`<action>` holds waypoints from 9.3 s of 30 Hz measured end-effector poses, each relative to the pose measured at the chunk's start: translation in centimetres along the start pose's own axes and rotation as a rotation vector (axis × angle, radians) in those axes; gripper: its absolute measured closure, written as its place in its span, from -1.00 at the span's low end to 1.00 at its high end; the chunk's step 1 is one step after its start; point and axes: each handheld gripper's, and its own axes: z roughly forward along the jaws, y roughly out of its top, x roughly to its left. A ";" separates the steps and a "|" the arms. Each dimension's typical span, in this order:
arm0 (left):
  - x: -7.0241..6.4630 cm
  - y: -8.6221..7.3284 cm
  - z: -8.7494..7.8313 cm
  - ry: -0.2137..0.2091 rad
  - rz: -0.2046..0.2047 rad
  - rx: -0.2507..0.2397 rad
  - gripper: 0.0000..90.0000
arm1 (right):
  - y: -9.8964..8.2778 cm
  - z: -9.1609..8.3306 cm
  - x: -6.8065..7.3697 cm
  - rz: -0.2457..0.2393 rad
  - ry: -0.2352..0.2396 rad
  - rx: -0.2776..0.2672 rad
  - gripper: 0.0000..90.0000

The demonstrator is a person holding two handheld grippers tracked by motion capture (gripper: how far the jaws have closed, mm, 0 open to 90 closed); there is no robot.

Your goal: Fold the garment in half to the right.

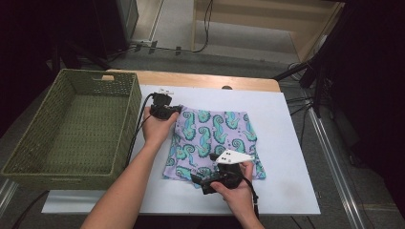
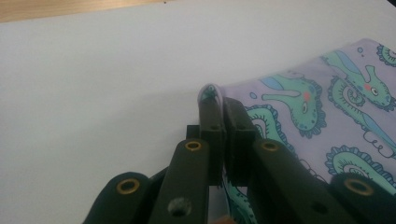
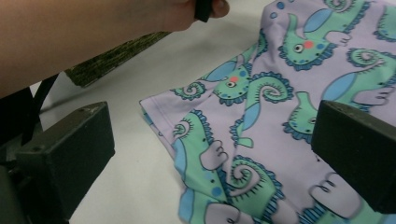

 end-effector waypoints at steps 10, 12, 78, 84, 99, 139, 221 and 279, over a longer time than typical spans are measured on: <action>0.1 0.0 -0.1 -0.001 0.006 0.006 0.94 | 0.1 2.5 1.9 -0.022 0.015 0.048 -0.95; 0.1 -0.1 -0.1 0.000 0.004 0.006 0.94 | 0.0 3.1 2.4 -0.029 0.014 0.062 -0.95; 1.5 1.5 -3.2 0.168 -0.038 -0.134 0.94 | 2.3 6.3 8.2 -0.195 -0.315 -0.077 0.83; 0.9 1.7 -3.4 0.201 -0.023 -0.162 0.94 | 2.4 5.7 8.1 -0.181 -0.324 -0.096 0.83; 1.7 2.0 -4.1 0.207 -0.060 -0.197 0.94 | 3.4 6.6 8.8 -0.160 -0.309 -0.133 0.82; -7.2 3.7 4.1 -0.033 0.043 -0.098 0.94 | -3.9 -1.7 1.6 0.042 -0.455 -0.156 0.78; -5.0 -1.5 0.3 -0.052 0.013 -0.064 0.40 | -6.3 -6.5 -3.6 0.209 -0.378 -0.064 0.28; -10.9 -10.7 -7.8 -0.293 0.173 -0.070 -1.00 | -6.8 -5.6 -5.8 0.218 -0.380 0.089 0.95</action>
